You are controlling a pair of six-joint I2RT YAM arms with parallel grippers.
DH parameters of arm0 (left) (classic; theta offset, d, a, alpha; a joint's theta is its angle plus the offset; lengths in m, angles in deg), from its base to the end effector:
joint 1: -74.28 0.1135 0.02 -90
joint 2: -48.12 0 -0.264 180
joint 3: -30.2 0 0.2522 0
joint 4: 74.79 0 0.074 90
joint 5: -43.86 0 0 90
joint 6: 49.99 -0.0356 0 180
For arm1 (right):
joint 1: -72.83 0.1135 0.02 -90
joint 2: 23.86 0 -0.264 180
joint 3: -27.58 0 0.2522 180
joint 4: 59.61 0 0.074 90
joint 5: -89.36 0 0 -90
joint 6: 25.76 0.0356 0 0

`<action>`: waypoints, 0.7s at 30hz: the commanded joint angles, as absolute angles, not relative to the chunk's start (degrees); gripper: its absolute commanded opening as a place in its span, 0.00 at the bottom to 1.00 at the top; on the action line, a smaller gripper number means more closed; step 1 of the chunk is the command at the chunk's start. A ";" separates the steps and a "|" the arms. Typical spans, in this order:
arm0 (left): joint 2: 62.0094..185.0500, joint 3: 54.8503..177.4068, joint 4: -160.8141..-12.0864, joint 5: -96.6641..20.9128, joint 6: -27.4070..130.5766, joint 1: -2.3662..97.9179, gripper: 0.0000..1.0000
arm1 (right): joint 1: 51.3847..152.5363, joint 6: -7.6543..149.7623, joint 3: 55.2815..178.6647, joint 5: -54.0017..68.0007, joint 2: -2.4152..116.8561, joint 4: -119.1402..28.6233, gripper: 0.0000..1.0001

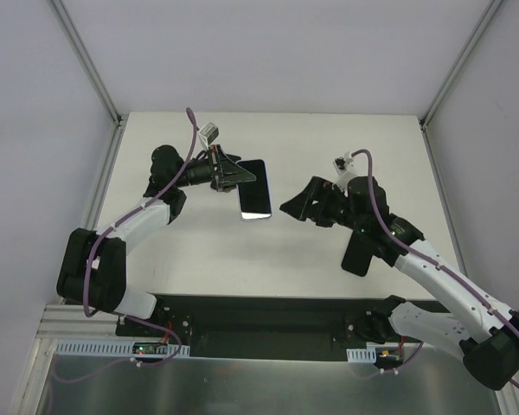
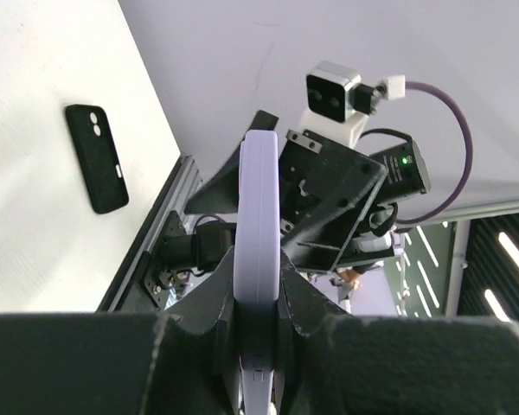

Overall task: Take the phone out of the phone case
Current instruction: Remove the phone case from the phone.

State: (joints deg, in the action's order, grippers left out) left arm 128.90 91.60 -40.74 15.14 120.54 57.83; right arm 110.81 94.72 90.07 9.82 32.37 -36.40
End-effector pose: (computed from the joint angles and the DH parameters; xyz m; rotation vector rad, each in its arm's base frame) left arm 0.2825 -0.1160 0.3135 0.1746 1.8262 -1.9833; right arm 0.1759 0.1455 0.3287 -0.2634 1.9667 0.9746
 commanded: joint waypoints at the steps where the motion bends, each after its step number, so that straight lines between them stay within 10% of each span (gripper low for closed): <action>1: 131.53 91.60 -25.54 16.00 128.67 57.93 0.00 | 110.89 96.23 90.64 13.77 30.37 -40.49 0.87; 21: 133.03 91.33 -24.66 15.65 129.30 57.93 0.00 | 111.07 93.33 93.63 16.15 32.48 -38.82 0.87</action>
State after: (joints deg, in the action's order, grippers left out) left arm 133.42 90.39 -30.45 15.20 128.08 57.83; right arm 110.85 94.63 90.59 15.15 33.00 -37.47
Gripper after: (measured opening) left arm 0.114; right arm 0.871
